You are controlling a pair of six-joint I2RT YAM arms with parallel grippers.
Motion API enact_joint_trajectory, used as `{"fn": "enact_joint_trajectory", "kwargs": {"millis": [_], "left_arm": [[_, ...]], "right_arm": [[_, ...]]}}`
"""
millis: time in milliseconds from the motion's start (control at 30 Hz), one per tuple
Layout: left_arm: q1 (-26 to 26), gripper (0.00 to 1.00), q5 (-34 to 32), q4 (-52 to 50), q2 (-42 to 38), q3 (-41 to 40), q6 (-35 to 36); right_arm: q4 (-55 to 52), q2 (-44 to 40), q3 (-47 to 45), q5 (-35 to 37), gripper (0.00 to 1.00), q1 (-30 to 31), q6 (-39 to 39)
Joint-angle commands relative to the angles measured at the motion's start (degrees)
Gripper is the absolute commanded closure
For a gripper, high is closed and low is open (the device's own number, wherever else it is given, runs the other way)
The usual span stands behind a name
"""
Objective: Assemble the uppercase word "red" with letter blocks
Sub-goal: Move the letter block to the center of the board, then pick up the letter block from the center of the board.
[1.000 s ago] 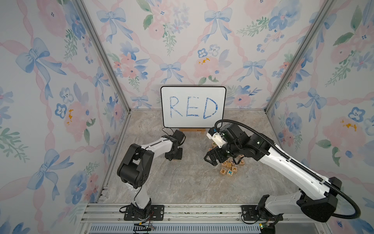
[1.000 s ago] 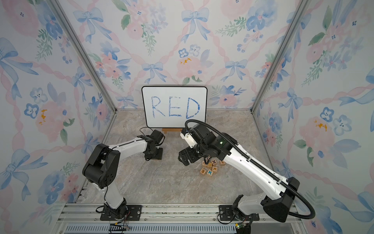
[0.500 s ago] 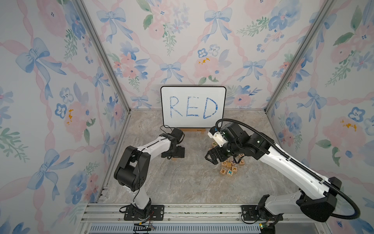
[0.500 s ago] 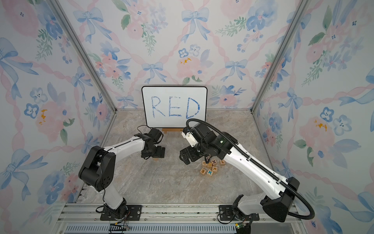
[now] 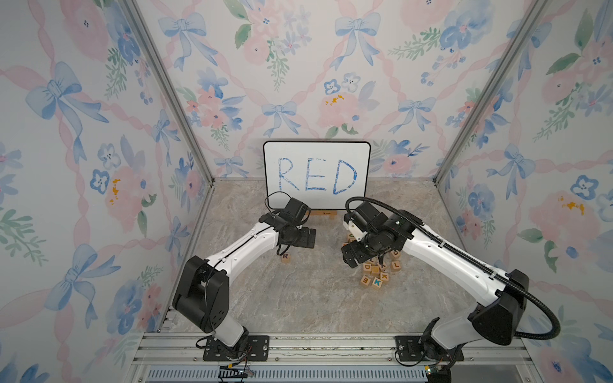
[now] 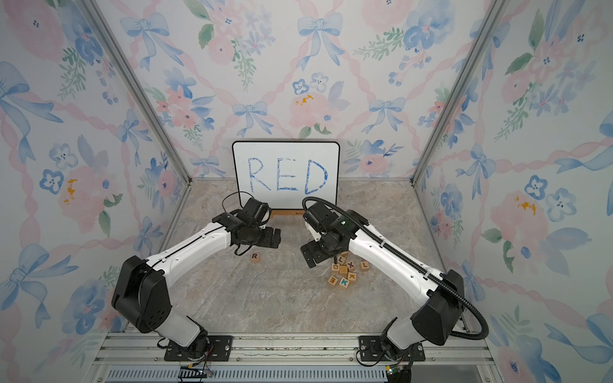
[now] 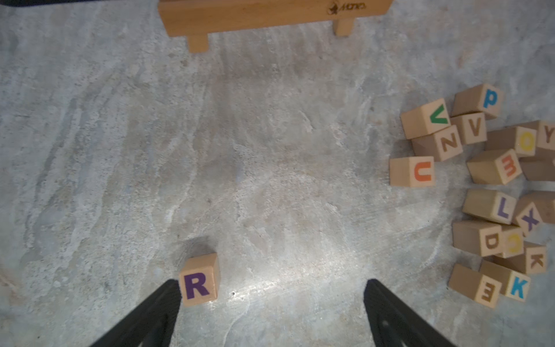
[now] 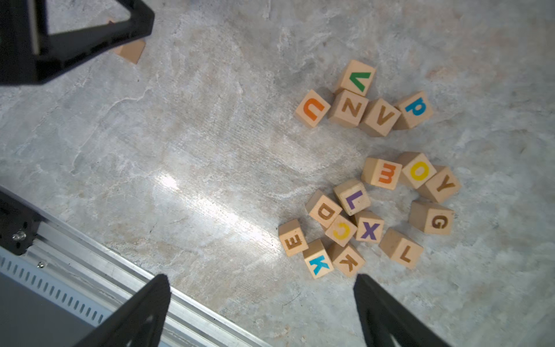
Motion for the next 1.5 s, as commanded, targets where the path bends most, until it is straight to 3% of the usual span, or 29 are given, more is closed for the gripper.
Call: {"fn": "enact_joint_trajectory", "kwargs": {"millis": [0,700,1133,1367,1467], "left_arm": [[-1.4,0.02,1.5,-1.1,-2.5,0.2,2.1],[-4.7,0.02,9.3,5.0,-15.9,-10.1,2.0],[-6.9,0.02,10.5,5.6,-22.0,-13.8,-0.4],[-7.0,0.02,10.8,5.5,-23.7,-14.6,-1.1],[-7.1,0.02,11.0,5.6,-23.7,-14.6,-1.2]], "right_arm": [[-1.4,1.1,-1.8,2.3,0.03,-1.2,0.9],[1.4,-1.0,-12.7,2.2,0.03,-1.6,3.5],[7.2,1.3,-18.5,0.2,0.01,0.2,5.0],[10.9,4.8,-19.7,-0.7,0.26,0.3,4.1],[12.0,6.7,-20.2,-0.5,0.30,0.2,2.6]]}}
